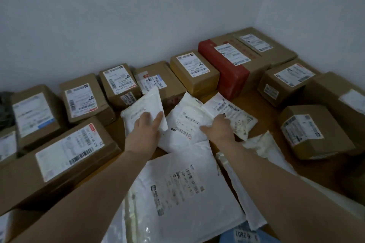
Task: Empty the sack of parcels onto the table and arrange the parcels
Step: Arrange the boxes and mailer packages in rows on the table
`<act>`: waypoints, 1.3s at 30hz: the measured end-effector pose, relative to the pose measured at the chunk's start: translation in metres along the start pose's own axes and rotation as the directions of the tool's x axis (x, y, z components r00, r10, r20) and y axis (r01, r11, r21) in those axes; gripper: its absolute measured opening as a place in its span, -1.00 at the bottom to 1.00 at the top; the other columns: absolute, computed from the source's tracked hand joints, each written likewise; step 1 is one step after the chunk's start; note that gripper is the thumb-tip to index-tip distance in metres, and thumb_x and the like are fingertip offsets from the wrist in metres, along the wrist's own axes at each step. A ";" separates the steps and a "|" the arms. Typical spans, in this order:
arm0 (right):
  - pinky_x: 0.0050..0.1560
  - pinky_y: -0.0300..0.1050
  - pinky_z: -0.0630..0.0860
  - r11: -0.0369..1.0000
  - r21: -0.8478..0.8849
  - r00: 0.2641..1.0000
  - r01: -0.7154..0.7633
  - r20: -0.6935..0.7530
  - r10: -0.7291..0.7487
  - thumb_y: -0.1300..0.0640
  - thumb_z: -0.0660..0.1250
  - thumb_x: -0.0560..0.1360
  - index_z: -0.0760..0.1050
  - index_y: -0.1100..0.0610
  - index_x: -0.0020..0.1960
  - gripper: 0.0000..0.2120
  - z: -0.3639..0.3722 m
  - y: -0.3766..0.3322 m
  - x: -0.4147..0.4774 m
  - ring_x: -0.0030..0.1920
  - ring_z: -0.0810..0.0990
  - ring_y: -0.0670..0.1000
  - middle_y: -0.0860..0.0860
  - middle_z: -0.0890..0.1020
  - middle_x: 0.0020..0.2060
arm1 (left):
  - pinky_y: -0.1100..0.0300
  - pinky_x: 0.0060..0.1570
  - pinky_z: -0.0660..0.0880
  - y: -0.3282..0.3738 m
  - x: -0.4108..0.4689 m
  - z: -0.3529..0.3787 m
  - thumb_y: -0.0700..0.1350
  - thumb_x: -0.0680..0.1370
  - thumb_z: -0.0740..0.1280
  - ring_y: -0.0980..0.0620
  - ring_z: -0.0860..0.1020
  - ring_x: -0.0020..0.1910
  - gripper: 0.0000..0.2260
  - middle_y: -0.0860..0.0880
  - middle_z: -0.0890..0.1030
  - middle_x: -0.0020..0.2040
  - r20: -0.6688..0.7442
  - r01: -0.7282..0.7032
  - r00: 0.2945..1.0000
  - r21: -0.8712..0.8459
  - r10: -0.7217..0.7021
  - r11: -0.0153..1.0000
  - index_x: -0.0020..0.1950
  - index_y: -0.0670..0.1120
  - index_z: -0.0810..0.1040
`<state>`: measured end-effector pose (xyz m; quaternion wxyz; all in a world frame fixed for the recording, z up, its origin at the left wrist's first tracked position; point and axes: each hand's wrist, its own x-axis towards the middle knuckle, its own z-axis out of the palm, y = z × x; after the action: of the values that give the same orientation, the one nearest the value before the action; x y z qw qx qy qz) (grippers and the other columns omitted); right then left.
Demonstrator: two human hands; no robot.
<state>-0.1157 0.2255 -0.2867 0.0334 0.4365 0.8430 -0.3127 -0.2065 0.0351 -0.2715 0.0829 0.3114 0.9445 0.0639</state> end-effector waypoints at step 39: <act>0.41 0.38 -0.24 0.856 -0.508 0.986 0.094 0.163 -0.012 -0.37 -0.15 0.53 -0.05 -0.17 0.52 -0.38 -0.025 0.058 0.005 0.52 -0.26 0.23 0.02 -0.15 0.55 | -0.25 0.45 -0.14 0.056 0.023 0.042 0.15 0.54 0.25 -0.21 -0.19 0.53 -0.29 -0.11 -0.17 0.56 0.404 -0.174 0.909 0.137 0.106 0.975 0.53 0.19 -0.14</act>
<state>-0.0693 0.2673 -0.2970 0.2049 0.3628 0.9023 -0.1104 -0.1841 0.0960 -0.3053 0.2397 0.3910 0.8855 -0.0749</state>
